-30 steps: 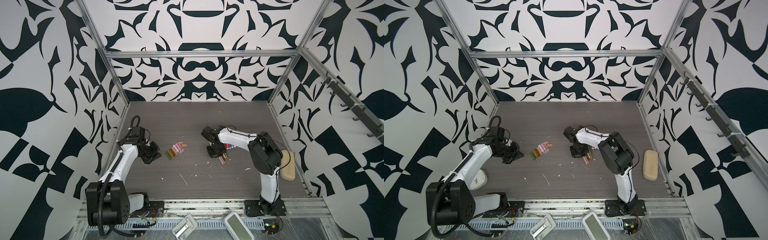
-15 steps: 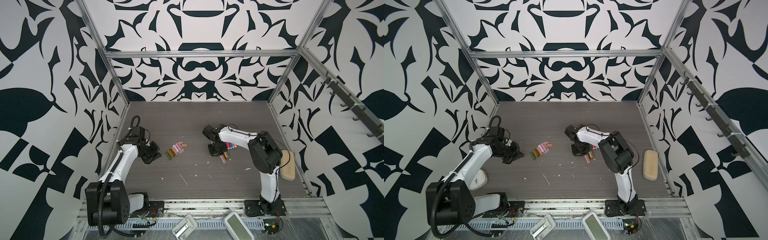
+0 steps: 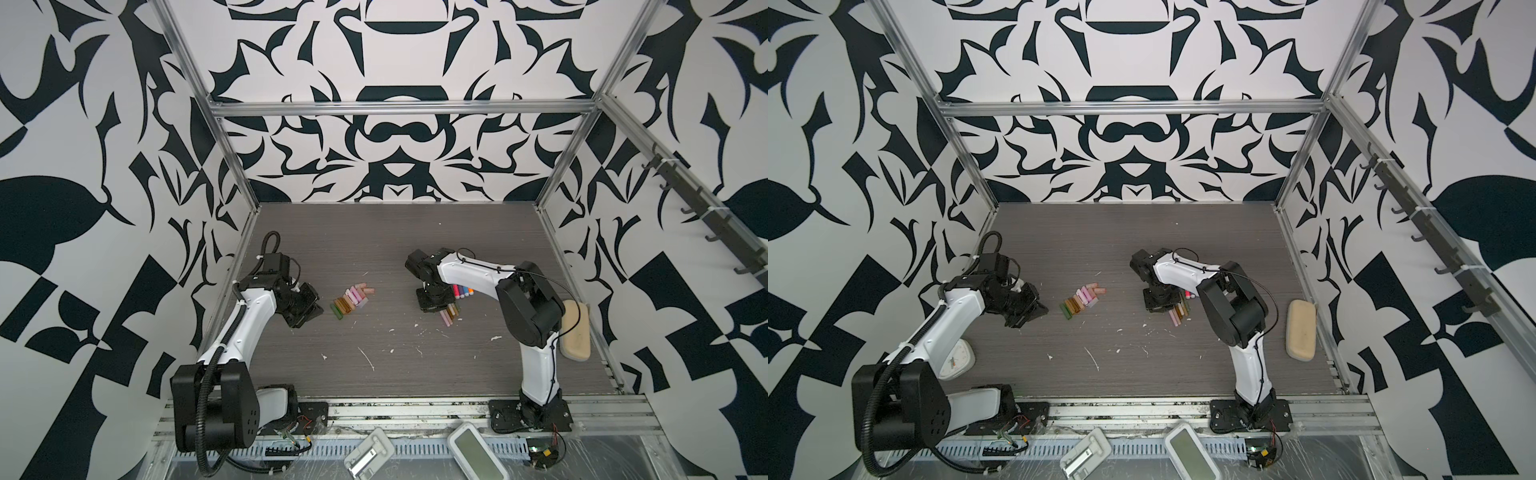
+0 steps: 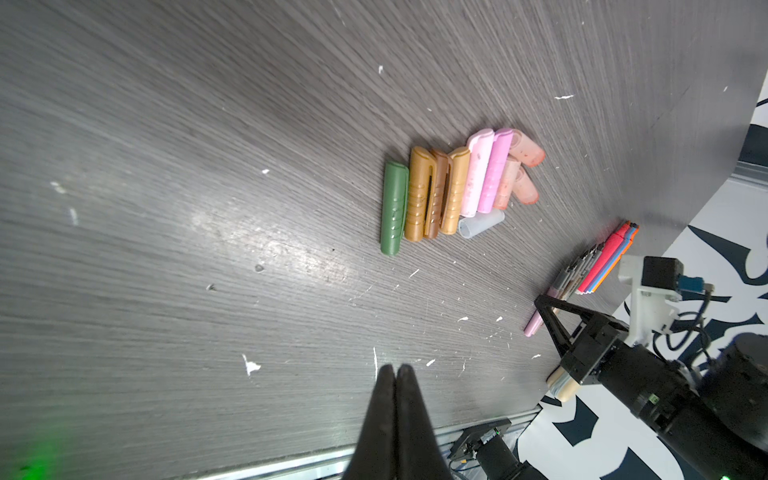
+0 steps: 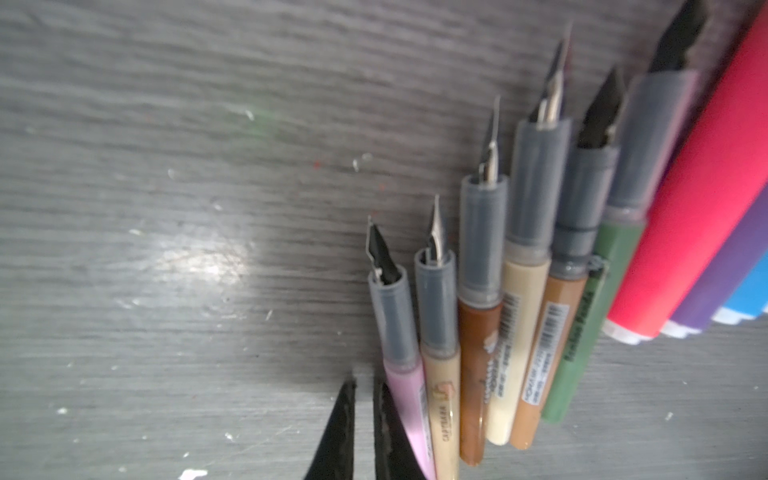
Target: Open the pen caps
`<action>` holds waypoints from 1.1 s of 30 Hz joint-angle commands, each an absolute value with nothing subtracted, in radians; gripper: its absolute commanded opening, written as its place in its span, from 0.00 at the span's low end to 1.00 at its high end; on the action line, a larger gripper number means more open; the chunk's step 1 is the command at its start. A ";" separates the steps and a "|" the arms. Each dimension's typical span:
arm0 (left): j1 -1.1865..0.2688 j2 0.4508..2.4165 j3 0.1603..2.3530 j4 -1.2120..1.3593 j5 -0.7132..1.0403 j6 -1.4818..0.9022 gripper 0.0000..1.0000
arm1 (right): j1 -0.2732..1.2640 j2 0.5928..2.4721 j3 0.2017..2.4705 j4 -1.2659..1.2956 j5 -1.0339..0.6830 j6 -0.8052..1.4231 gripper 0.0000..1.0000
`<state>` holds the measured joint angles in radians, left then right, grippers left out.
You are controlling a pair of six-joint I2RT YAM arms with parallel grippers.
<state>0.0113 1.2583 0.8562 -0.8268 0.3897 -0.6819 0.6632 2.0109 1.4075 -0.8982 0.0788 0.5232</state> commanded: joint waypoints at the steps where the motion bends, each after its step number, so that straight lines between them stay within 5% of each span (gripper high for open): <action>1: 0.015 1.266 0.865 -0.839 0.401 -0.687 0.05 | 0.654 2.017 1.439 -0.914 0.097 0.521 0.14; 9: 0.015 1.264 0.874 -0.821 0.395 -0.702 0.05 | 0.655 1.957 1.440 -0.897 0.057 0.503 0.14; 13: 0.015 1.215 0.901 -0.794 0.358 -0.720 0.18 | 0.653 1.847 1.442 -0.877 0.052 0.483 0.15; 15: 0.015 1.158 0.922 -0.764 0.319 -0.737 0.36 | 0.654 1.749 1.420 -0.842 0.067 0.461 0.16; 16: 0.015 1.125 0.930 -0.745 0.298 -0.743 0.56 | 0.654 1.683 1.397 -0.814 0.084 0.450 0.18; 17: 0.015 1.085 0.935 -0.717 0.271 -0.754 0.98 | 0.655 1.599 1.353 -0.757 0.110 0.442 0.26; 20: 0.015 0.952 0.919 -0.622 0.121 -0.779 0.99 | 0.649 1.346 1.190 -0.581 0.247 0.430 0.77; 23: 0.015 0.841 0.795 -0.418 -0.068 -0.728 0.99 | 0.647 1.149 0.964 -0.376 0.599 0.384 0.89; 26: 0.015 0.760 0.542 -0.067 -0.225 -0.640 0.99 | 0.646 1.021 0.533 0.265 0.850 0.103 0.90; 28: 0.014 0.725 0.393 0.144 -0.268 -0.447 0.99 | 0.579 1.002 0.396 0.447 0.834 0.070 0.99; 33: 0.014 0.769 0.104 0.611 -0.402 -0.240 0.99 | 0.443 1.065 0.279 0.681 0.789 0.116 0.99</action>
